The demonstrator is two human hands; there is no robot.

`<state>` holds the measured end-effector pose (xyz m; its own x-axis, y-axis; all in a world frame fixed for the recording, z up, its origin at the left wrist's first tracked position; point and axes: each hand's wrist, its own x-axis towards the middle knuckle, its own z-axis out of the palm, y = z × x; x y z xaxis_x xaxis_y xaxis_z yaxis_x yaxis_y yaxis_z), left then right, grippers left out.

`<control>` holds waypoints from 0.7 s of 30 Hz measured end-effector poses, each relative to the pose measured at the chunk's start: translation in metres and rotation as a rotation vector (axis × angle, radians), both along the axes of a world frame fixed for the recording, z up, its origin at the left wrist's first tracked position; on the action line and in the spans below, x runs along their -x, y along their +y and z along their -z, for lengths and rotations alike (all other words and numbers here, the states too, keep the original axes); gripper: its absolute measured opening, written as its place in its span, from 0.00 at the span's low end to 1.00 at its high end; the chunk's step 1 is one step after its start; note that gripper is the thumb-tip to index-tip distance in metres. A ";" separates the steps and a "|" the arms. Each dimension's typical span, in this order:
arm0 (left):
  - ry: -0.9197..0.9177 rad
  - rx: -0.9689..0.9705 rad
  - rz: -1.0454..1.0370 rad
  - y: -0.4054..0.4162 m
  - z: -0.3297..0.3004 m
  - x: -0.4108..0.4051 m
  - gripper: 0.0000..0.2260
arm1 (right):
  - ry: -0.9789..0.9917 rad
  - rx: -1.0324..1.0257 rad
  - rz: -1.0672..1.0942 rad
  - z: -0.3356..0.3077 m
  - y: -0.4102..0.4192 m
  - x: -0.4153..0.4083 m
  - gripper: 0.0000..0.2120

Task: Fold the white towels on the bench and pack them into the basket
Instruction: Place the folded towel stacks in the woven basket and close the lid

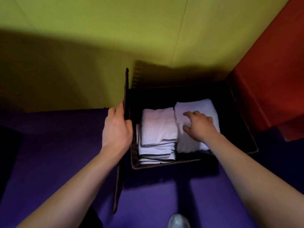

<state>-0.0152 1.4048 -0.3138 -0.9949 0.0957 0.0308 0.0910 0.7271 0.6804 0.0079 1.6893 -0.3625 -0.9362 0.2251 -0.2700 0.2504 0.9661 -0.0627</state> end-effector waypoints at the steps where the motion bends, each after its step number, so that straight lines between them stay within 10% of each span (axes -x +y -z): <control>1: 0.018 -0.006 0.001 0.001 -0.005 -0.003 0.28 | 0.052 0.106 0.021 -0.010 -0.008 0.005 0.27; 9: 0.093 0.082 0.051 0.025 -0.037 -0.041 0.30 | 0.423 1.148 0.386 -0.118 -0.072 0.038 0.15; 21: 0.217 0.252 0.500 0.049 -0.004 -0.089 0.28 | 0.621 0.968 0.714 -0.084 -0.025 0.005 0.06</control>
<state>0.0743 1.4539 -0.3101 -0.8010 0.5810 0.1441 0.5811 0.6968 0.4205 0.0028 1.6645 -0.2789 -0.7201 0.6715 -0.1746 0.3564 0.1421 -0.9235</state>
